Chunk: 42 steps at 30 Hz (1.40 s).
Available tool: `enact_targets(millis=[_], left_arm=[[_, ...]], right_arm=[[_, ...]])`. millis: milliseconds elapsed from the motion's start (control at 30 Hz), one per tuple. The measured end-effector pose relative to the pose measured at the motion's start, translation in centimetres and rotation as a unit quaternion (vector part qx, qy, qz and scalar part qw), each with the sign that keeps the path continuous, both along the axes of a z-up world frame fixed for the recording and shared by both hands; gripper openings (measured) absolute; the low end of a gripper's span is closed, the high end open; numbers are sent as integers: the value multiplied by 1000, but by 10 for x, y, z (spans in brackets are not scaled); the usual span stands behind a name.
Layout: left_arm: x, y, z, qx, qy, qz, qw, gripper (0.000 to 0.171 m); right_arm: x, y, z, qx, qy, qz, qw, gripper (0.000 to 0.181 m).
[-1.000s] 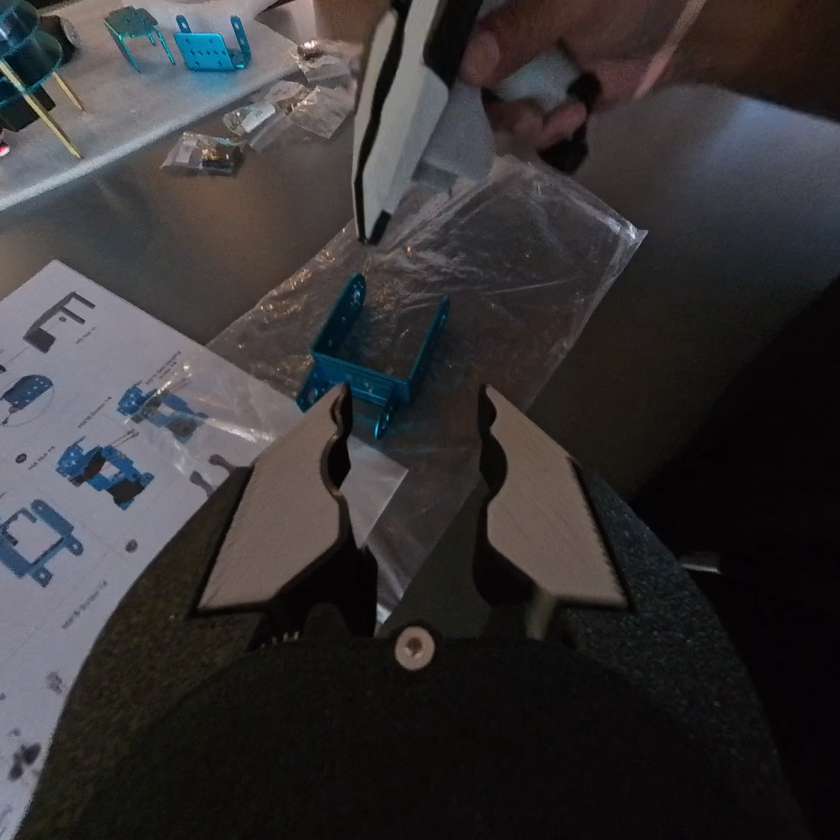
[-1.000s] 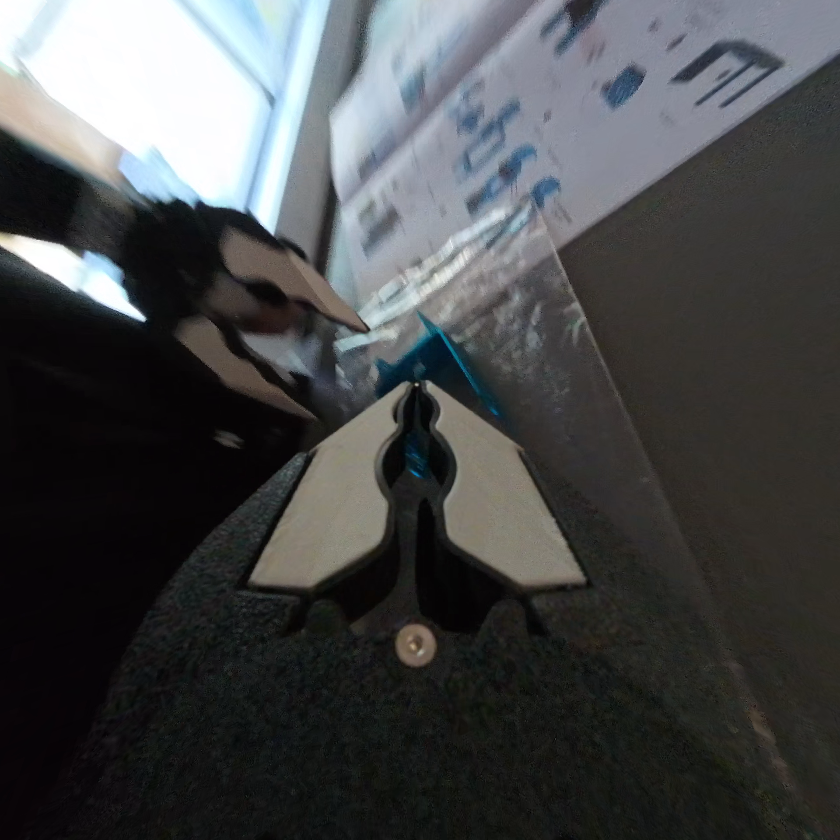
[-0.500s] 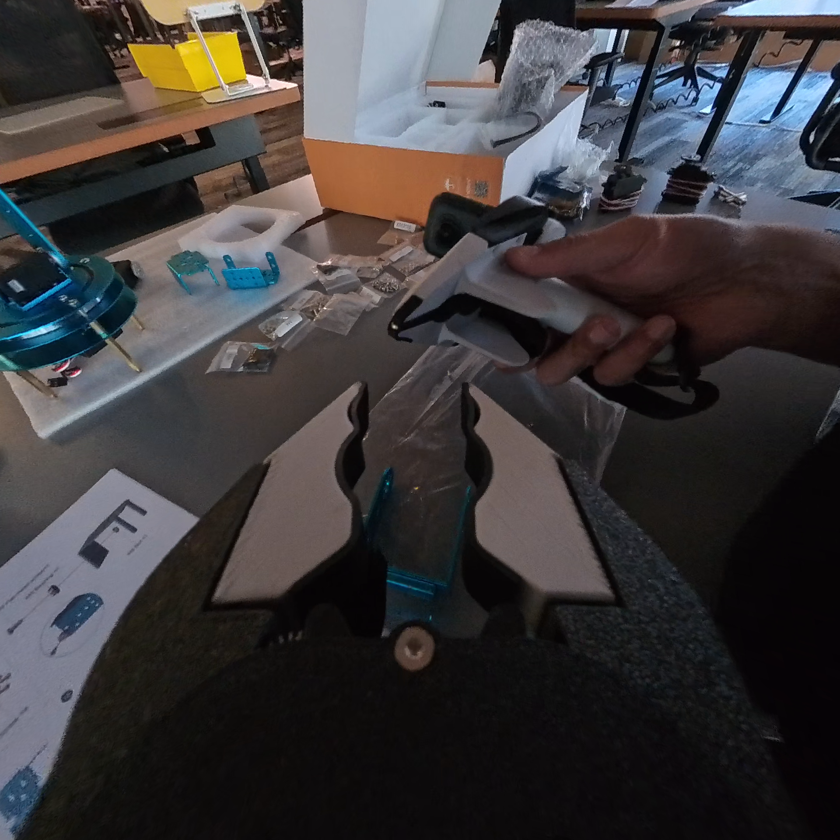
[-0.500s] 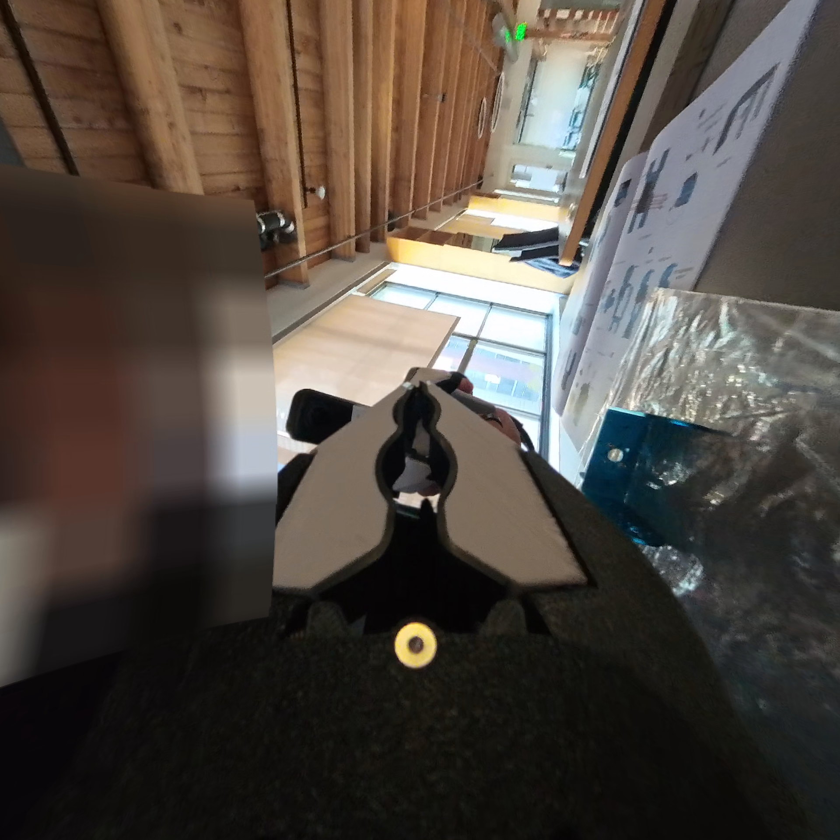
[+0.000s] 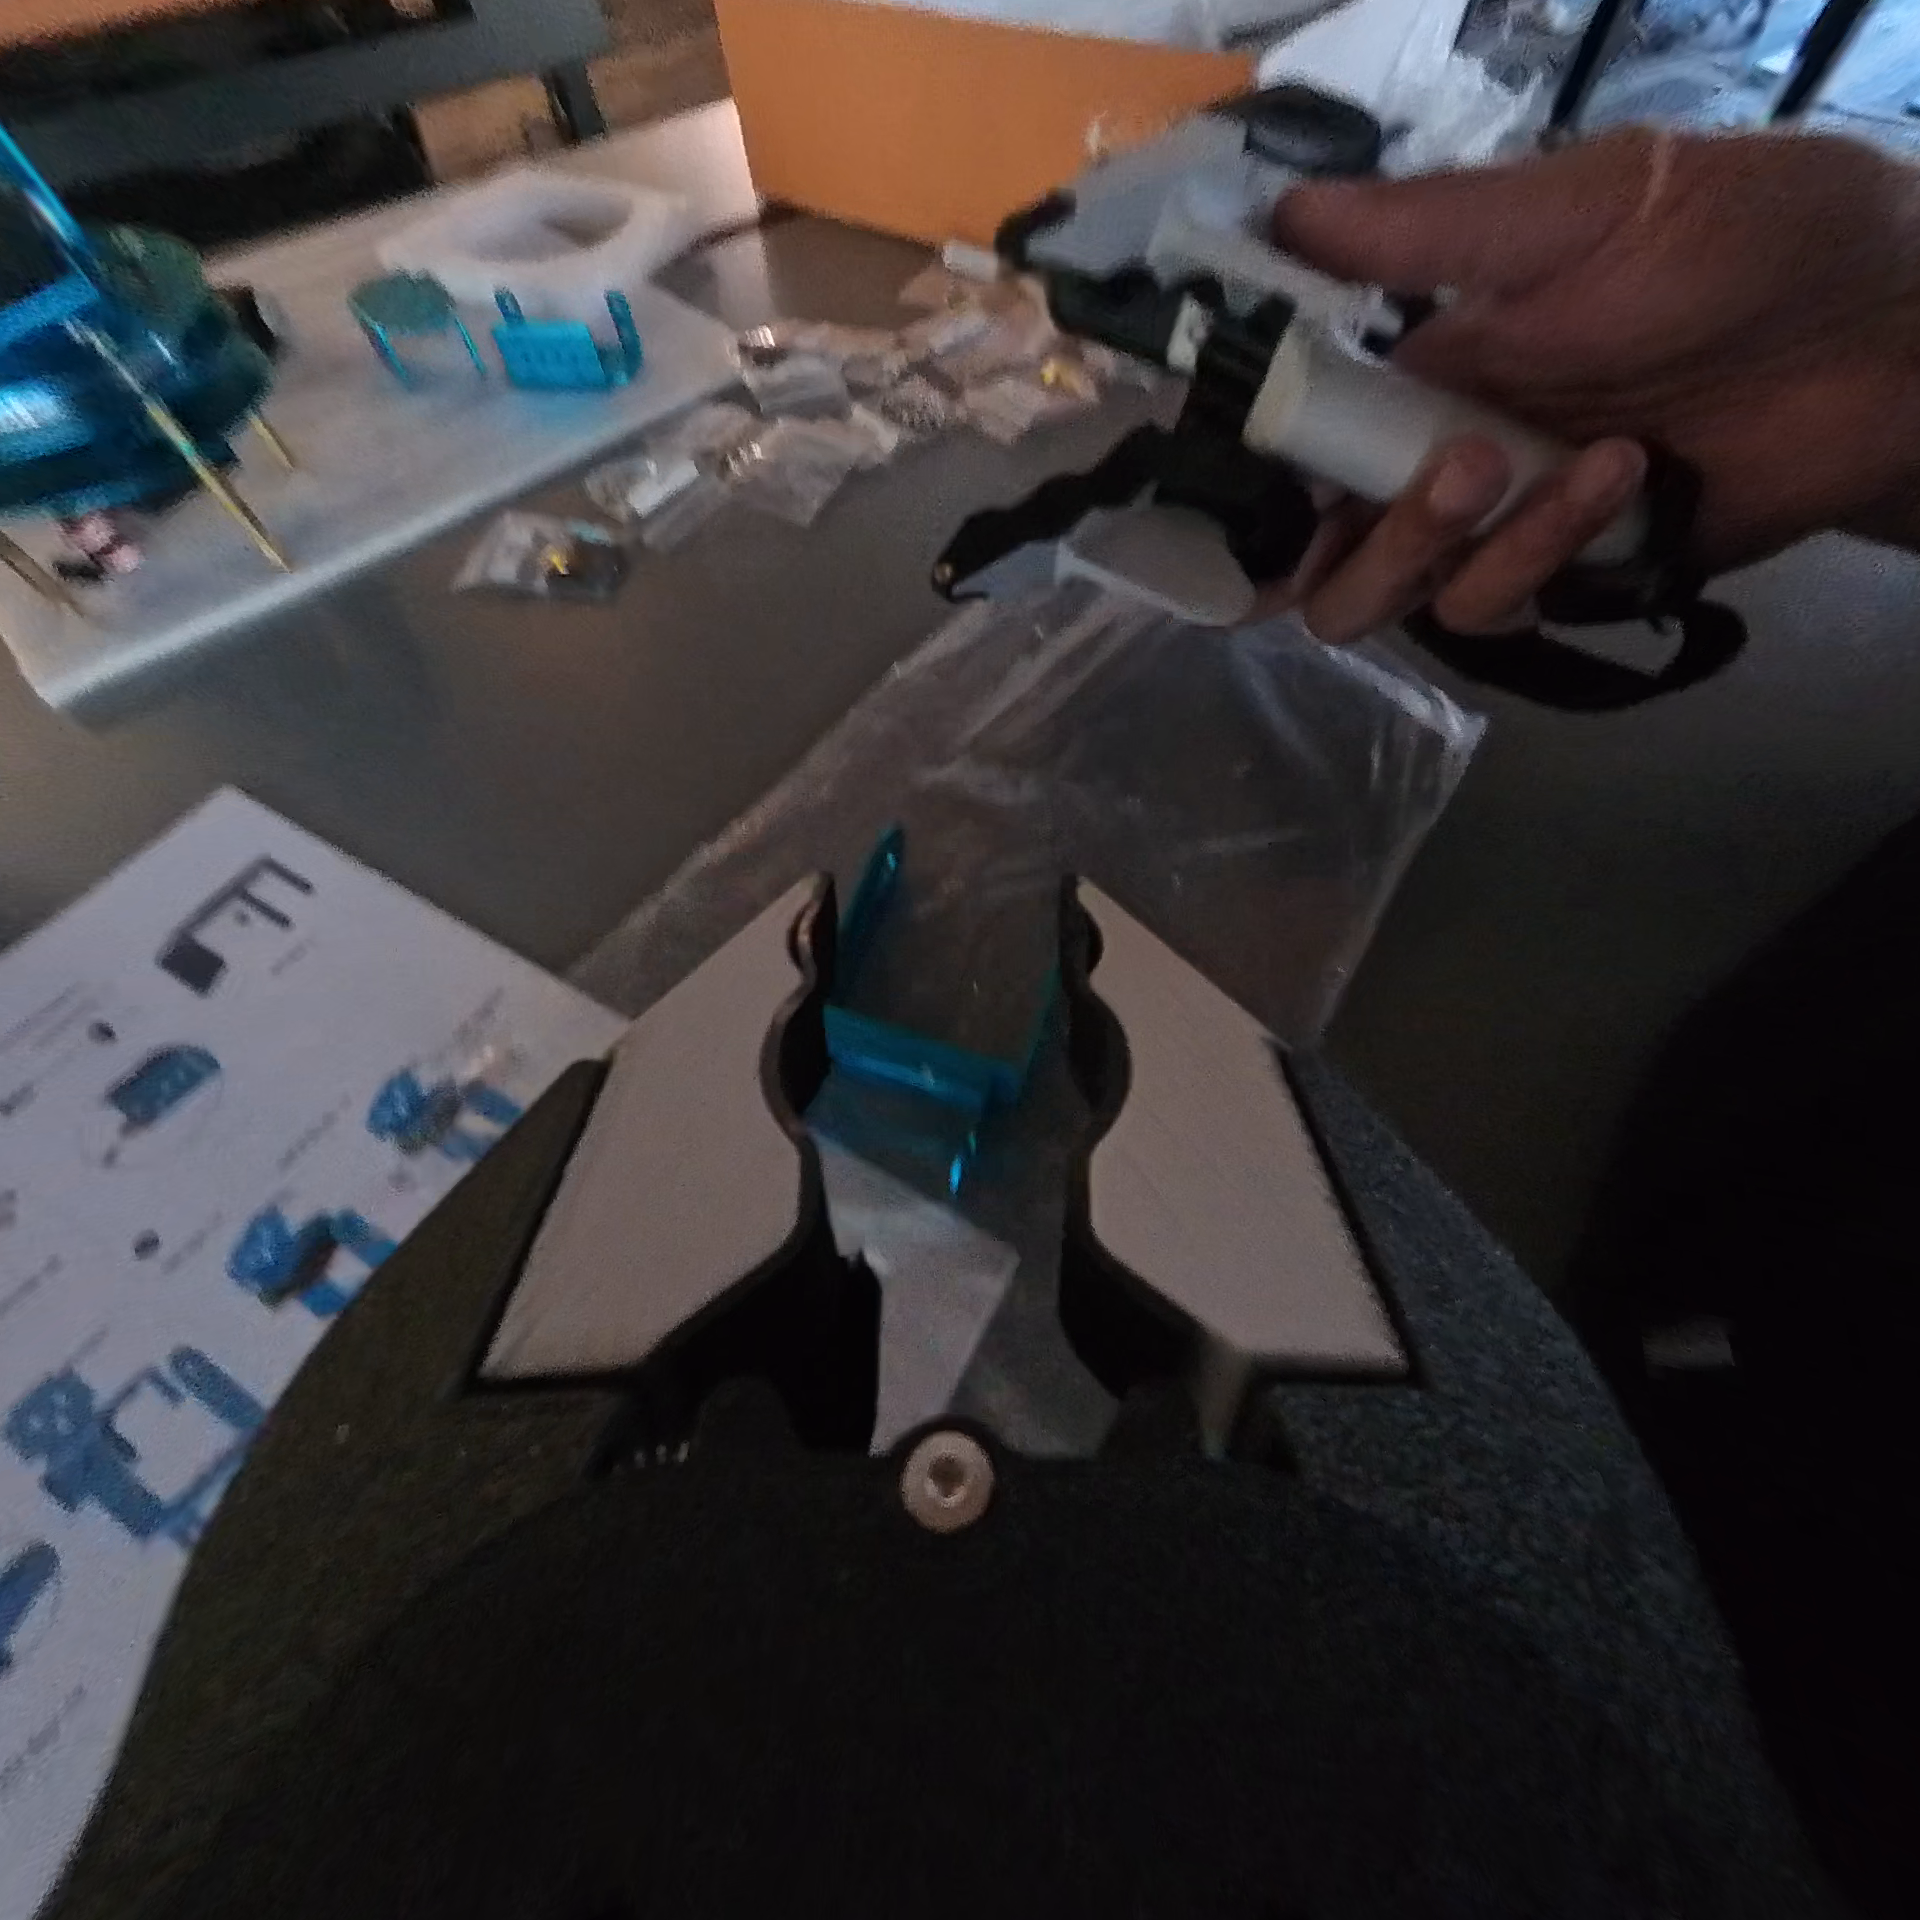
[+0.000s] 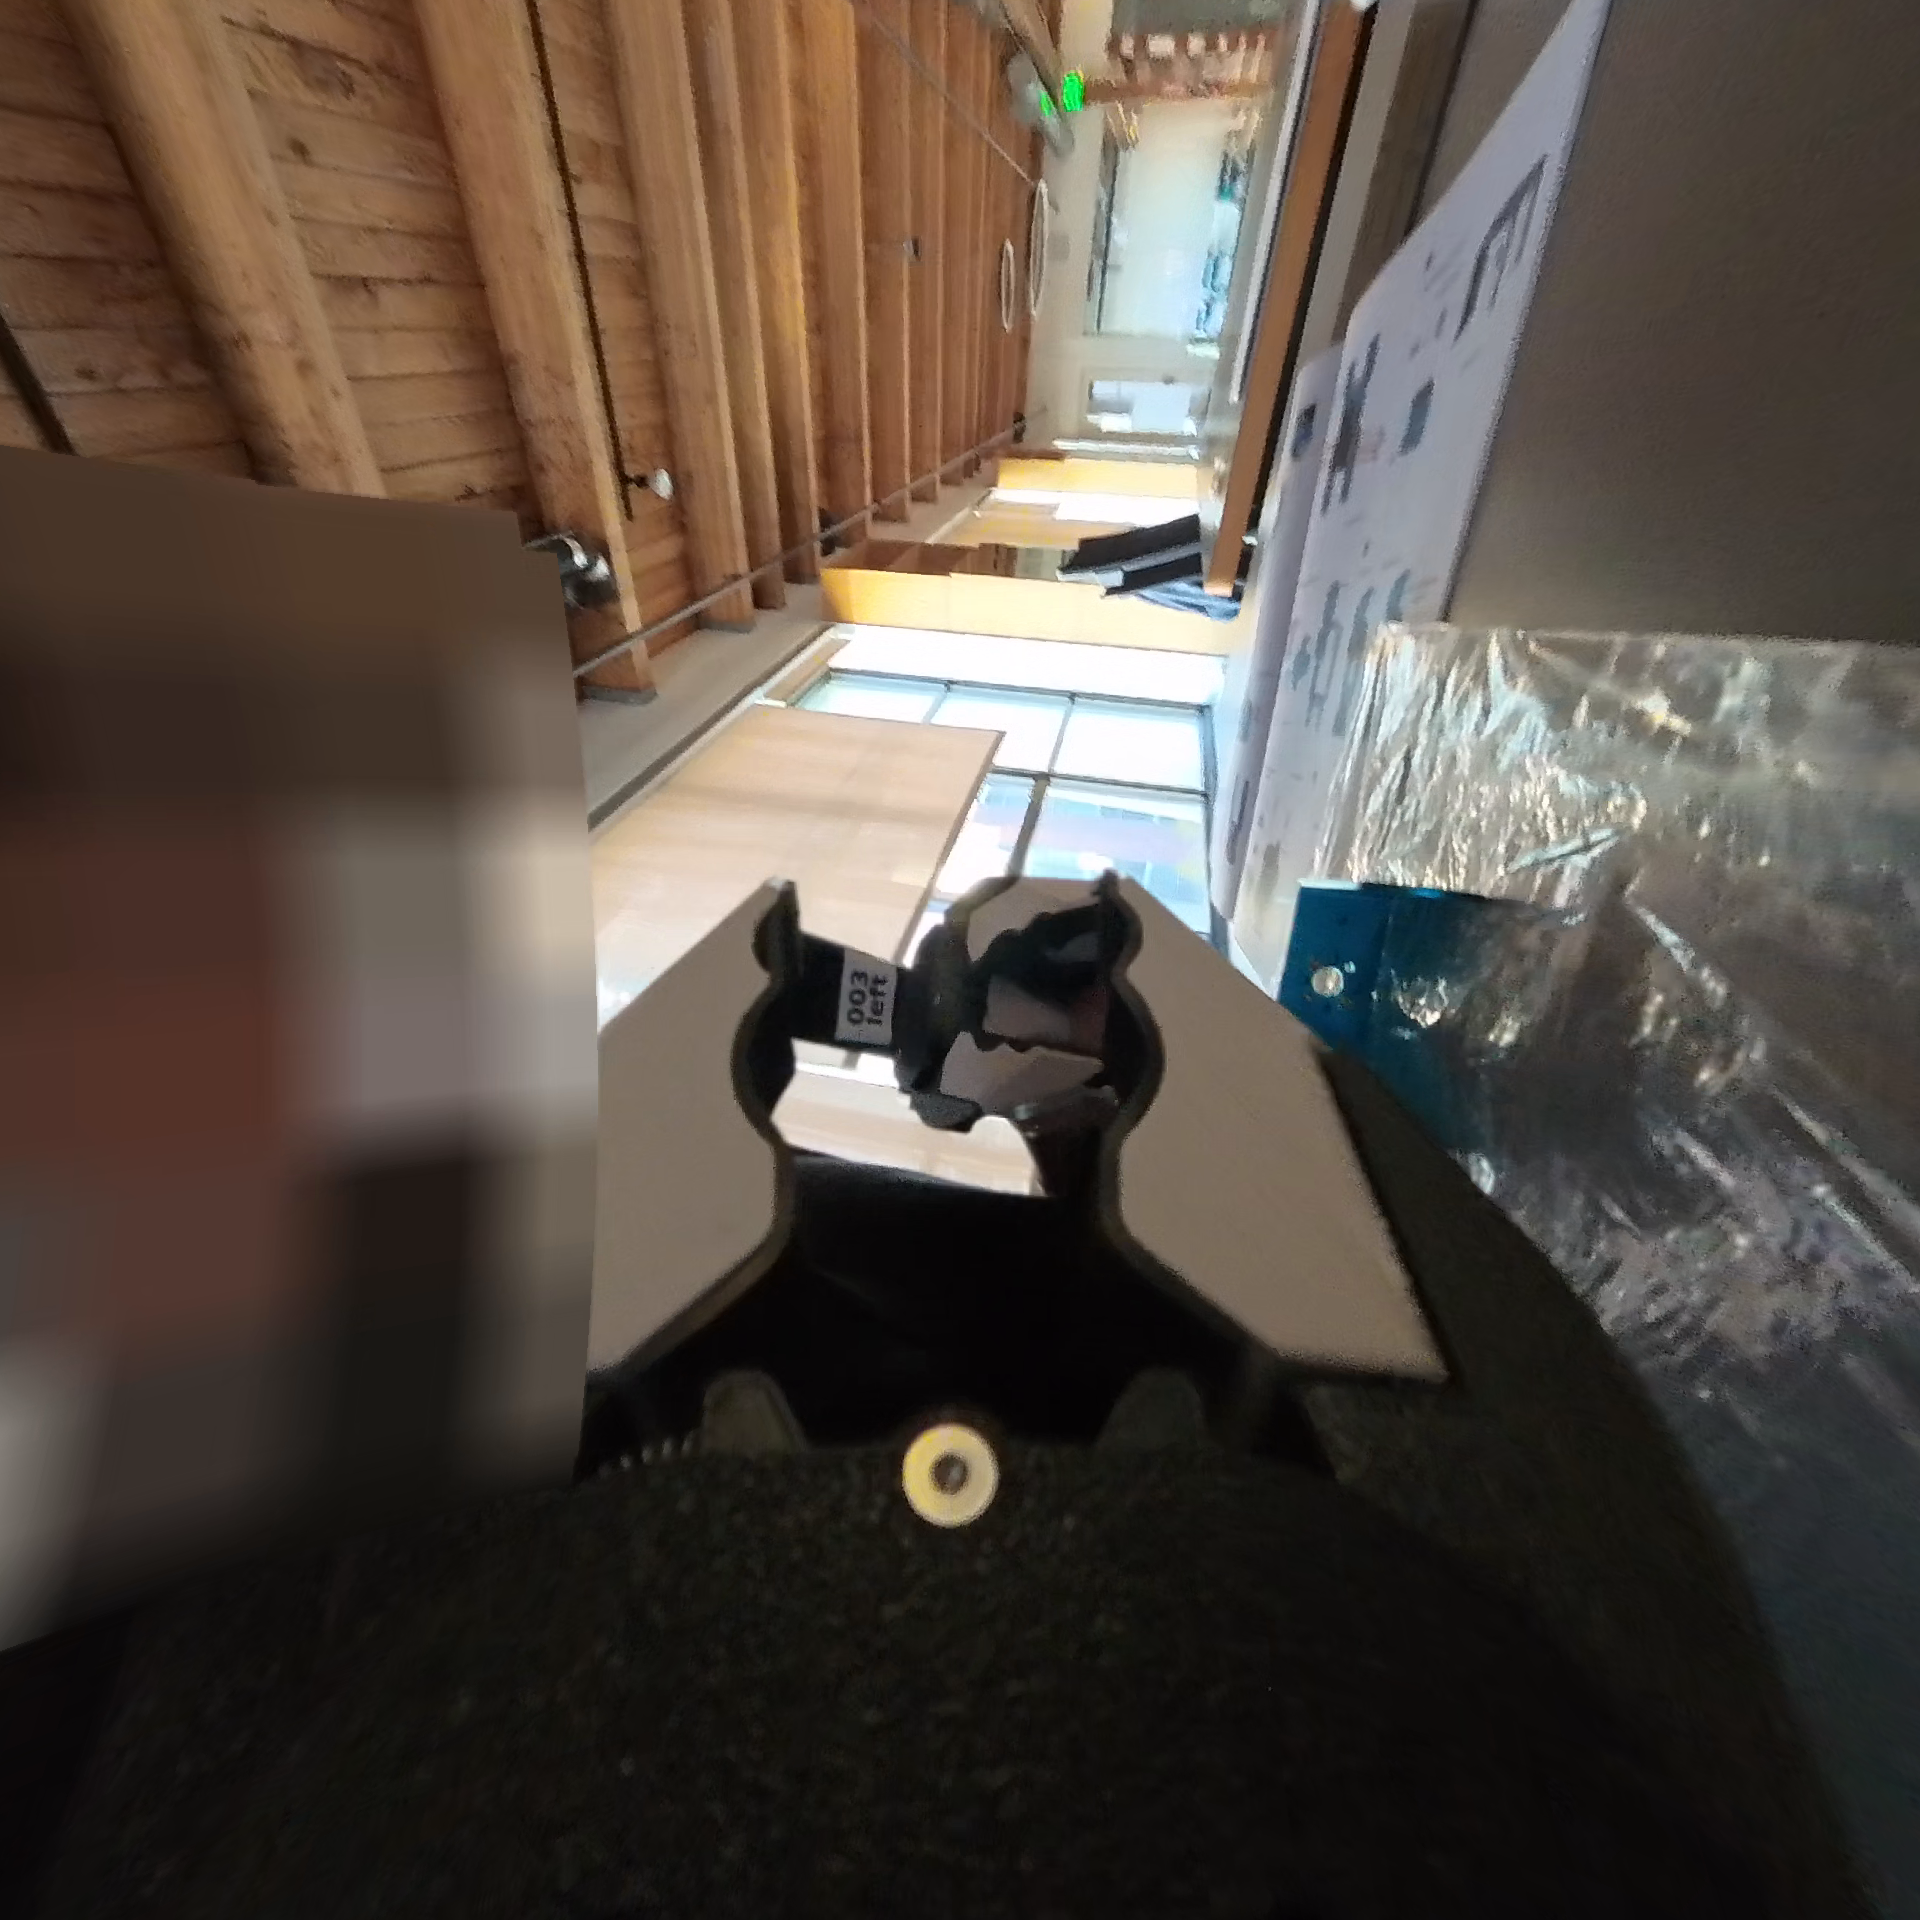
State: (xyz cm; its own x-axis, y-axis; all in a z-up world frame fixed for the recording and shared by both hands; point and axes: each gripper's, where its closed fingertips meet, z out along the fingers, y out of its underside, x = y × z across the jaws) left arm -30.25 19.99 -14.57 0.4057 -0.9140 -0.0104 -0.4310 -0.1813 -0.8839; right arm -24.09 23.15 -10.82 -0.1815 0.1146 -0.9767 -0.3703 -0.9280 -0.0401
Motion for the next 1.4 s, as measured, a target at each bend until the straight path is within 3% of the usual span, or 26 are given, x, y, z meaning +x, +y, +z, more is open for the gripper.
enact_targets(millis=[33,167,333,533,600,700,767,833,900,1000,1100,1400], left_arm=[[-7,-5,-7,-16,10,-4,1000,44],[-25,-27,-39,-71,59,-23,995,56],[-18,-33,-52,-93,62,-31,993,59],[-16,-29,-57,-93,71,-30,993,60],[-15,-30,-55,-93,66,-31,993,60],[-15,-30,-56,-88,74,-32,993,58],[-17,-30,-55,-85,78,-35,993,57],[-19,-28,-52,-83,74,-35,993,57],[-21,-26,-49,-78,70,-33,994,57],[-24,-27,-48,-70,68,-30,995,57],[-27,-26,-52,-66,71,-23,995,57],[-30,-32,-46,-63,47,-17,997,57]], right_arm=[[-5,-4,-3,1,-15,10,1000,63],[-27,-19,-16,3,-68,50,996,82],[-46,-27,-24,-7,-78,101,992,86],[-49,-25,-34,-1,-108,126,986,77],[-48,-25,-40,47,-164,138,976,59],[-47,-27,-53,179,-303,167,921,42],[-43,-19,-61,287,-407,171,850,27],[-42,-15,-69,374,-484,195,767,24],[-42,-12,-83,420,-544,235,687,21],[-50,-17,-99,457,-567,296,618,23],[-55,-9,-103,472,-584,309,584,23],[-61,-8,-109,456,-598,362,551,14]])
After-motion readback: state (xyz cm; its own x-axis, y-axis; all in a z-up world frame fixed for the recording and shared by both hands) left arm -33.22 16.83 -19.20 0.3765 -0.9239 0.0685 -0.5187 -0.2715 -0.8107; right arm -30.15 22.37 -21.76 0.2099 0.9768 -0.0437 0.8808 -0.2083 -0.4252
